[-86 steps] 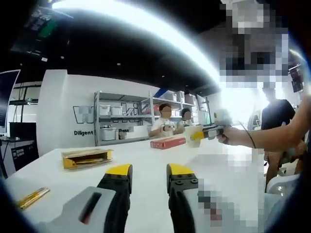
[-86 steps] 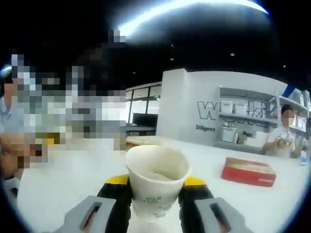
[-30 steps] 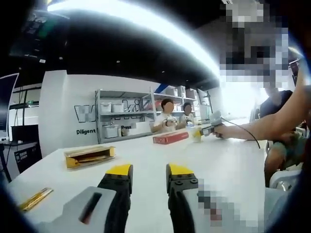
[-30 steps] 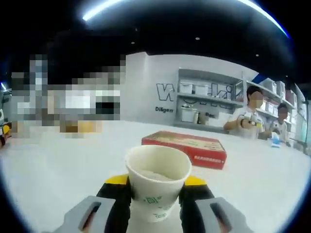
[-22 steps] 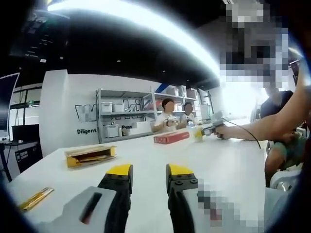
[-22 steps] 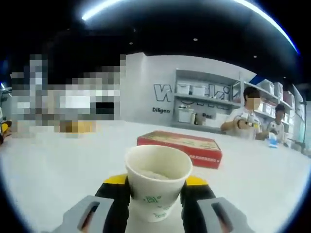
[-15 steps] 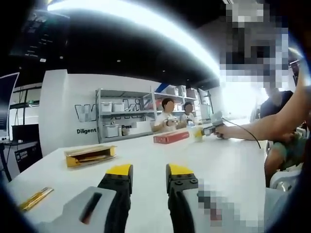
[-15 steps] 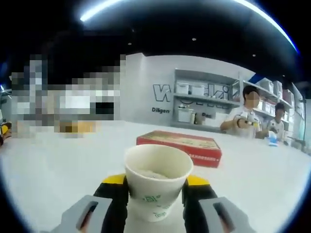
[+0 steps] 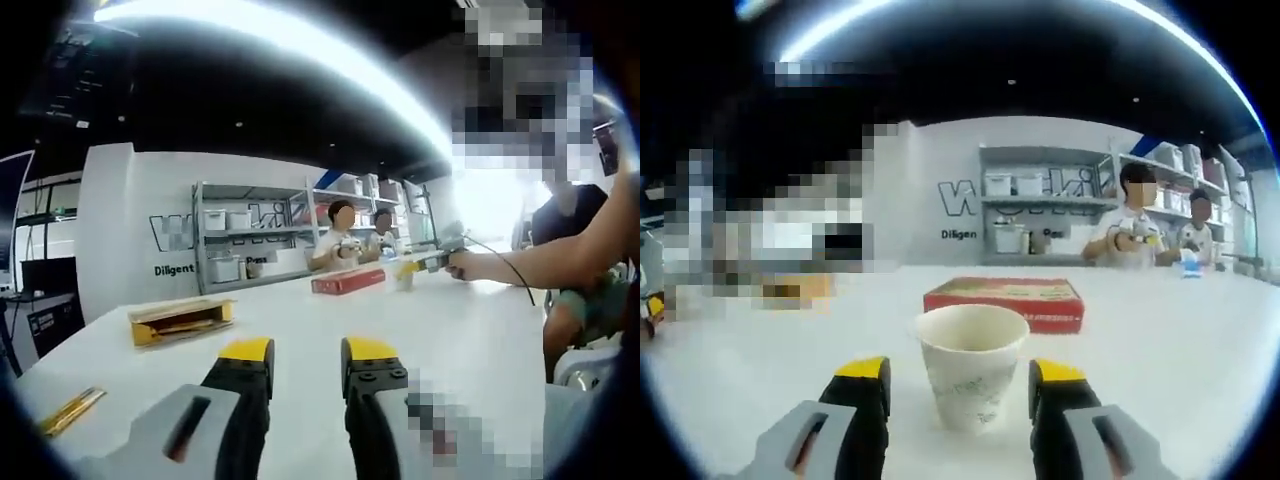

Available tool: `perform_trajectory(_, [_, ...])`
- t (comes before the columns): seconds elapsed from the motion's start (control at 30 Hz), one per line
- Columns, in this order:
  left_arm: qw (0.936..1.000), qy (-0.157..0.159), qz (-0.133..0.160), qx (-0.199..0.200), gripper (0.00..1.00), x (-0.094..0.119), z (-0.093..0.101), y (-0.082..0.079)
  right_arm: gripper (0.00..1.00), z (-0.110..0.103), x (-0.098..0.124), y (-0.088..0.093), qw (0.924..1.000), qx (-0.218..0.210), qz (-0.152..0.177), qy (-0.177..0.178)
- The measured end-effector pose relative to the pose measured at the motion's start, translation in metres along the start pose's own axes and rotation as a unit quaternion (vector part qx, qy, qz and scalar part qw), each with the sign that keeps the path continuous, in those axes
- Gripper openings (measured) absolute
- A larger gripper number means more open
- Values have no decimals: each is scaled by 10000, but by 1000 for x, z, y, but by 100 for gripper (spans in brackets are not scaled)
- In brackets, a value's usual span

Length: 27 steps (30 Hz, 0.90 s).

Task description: Tear open the coffee pouch, take out the coffee, and pour the coffee from the pouch into the cup

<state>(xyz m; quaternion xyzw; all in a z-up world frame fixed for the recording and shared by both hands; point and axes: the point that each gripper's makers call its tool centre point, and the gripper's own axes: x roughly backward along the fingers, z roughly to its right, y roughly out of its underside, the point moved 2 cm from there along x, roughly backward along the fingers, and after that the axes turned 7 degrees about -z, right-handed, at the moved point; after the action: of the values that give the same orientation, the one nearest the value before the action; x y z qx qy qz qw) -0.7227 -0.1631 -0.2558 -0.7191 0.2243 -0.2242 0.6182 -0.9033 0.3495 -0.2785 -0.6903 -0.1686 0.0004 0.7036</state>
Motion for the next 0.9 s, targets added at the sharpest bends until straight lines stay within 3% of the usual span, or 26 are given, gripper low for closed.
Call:
perform_trajectory(0.13, [9999, 74, 133, -44, 34, -1, 2, -5, 56, -12, 16, 0, 10000, 20, 21, -20])
perform_trajectory(0.17, [9999, 80, 137, -39, 35, -1, 2, -5, 56, -28, 38, 5, 10000, 40, 29, -31])
perform_trajectory(0.2, [9999, 81, 130, -39, 35, -1, 3, -5, 56, -36, 45, 7, 9999, 98, 9, -62])
perform_trajectory(0.37, [9999, 98, 122, -28, 35, 0, 4, -4, 55, -51, 53, 8, 9997, 183, -106, -86])
perform_trajectory(0.53, [9999, 62, 95, -45, 35, 1, 6, -3, 54, -73, 67, 0, 9995, 62, 156, -260])
perform_trajectory(0.9, [9999, 74, 86, 100, 37, 0, 2, -1, 54, -143, 111, -7, 9957, 305, 649, -594])
